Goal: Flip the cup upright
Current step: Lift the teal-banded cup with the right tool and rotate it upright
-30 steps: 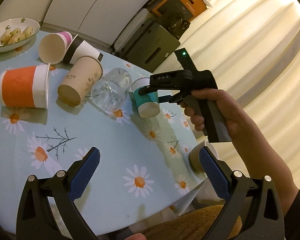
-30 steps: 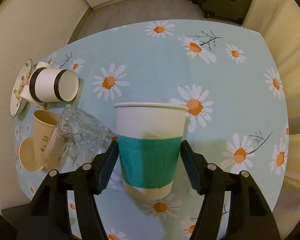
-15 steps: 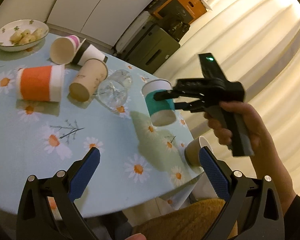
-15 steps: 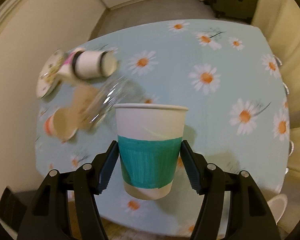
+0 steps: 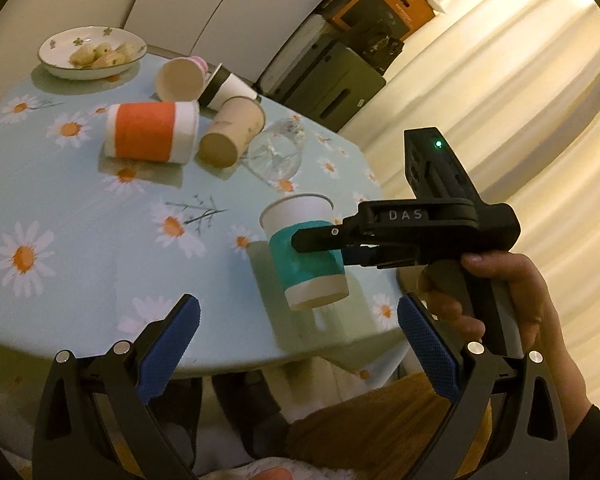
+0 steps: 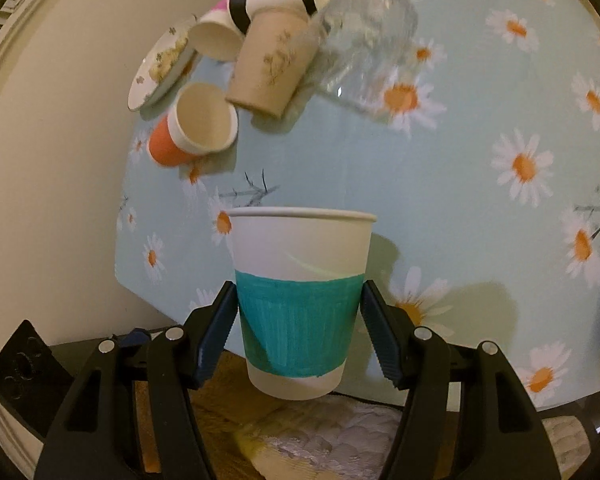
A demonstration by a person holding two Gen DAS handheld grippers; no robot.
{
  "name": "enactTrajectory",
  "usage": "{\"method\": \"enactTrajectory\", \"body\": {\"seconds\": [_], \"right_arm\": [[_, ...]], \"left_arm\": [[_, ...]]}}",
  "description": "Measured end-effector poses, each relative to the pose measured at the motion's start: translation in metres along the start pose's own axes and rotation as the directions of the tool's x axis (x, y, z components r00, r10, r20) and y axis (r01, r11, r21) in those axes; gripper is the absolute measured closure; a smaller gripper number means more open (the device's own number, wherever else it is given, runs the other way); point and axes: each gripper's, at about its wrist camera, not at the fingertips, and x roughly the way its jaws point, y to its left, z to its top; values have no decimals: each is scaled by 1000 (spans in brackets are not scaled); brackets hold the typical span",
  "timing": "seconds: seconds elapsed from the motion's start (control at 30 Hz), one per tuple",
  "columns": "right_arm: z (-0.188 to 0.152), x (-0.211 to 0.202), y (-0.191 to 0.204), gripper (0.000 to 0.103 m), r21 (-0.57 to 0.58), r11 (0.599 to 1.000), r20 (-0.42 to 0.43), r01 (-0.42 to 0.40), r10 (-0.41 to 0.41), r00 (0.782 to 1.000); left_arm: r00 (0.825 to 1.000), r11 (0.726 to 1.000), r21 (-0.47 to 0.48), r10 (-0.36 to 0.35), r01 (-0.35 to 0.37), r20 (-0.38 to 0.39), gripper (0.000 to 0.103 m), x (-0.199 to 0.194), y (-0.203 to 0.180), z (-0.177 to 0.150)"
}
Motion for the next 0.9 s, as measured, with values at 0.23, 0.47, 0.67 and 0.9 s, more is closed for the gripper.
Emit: {"method": "enactTrajectory", "body": {"seconds": [0.23,0.47,0.67,0.9], "right_arm": [[-8,12,-5,39,19,1000,-16,-15,15,1000],[-8,12,-11,37,36,999,-28,-24,25,999],[-9,-2,-11,33,26,999,-14,-27,28,1000],[-16,-21,-14,32,38,998,11,-46,46,999]], "left_arm": [[1000,1000,0,13,-13,-6,7,2,3,-9],[999,1000,6,25,-25,-20,7,6,1,-11],[999,1000,3,30,-30,-17,7,5,2,-11],[999,999,6,36,-36,-20,7,8,-1,-8]]}}
